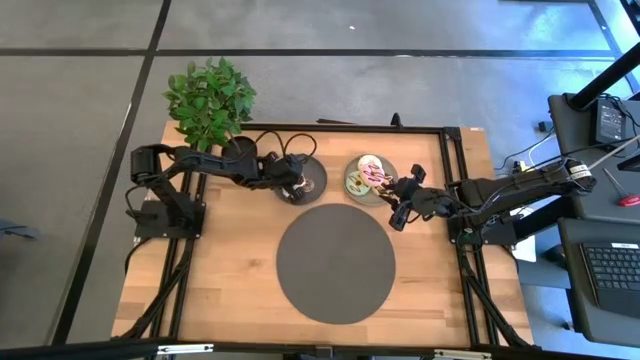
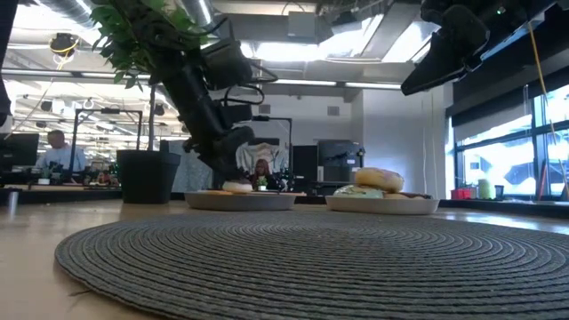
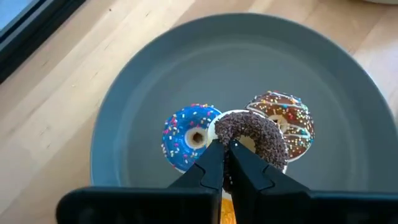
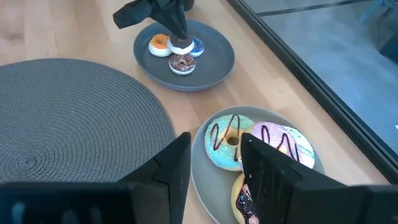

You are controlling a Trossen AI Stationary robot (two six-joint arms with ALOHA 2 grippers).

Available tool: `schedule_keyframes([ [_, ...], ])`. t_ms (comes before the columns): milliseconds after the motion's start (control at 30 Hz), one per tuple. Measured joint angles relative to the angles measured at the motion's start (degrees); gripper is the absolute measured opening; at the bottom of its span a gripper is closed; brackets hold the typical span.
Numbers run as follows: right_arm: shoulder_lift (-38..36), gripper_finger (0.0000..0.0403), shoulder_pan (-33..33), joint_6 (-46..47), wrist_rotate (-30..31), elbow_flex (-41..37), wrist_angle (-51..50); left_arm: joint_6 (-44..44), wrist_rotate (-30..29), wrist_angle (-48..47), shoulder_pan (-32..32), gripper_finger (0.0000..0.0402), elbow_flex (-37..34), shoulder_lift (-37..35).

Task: Pick & Place donuts
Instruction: Put the small dark brown on the dark gray plate

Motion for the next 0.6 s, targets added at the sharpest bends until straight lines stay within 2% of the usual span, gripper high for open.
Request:
schedule_keyframes([
  [200,0.0,0.0142,0.0,-0.1,0.0,0.0,0.0,-0.8,-0.3,0.0,0.2,0.0011,0.0,0.0],
  [600,0.0,0.0142,0.0,-0.2,0.0,0.0,-0.2,-0.8,0.0,0.0,0.0,0.0043,0.0,0.1],
])
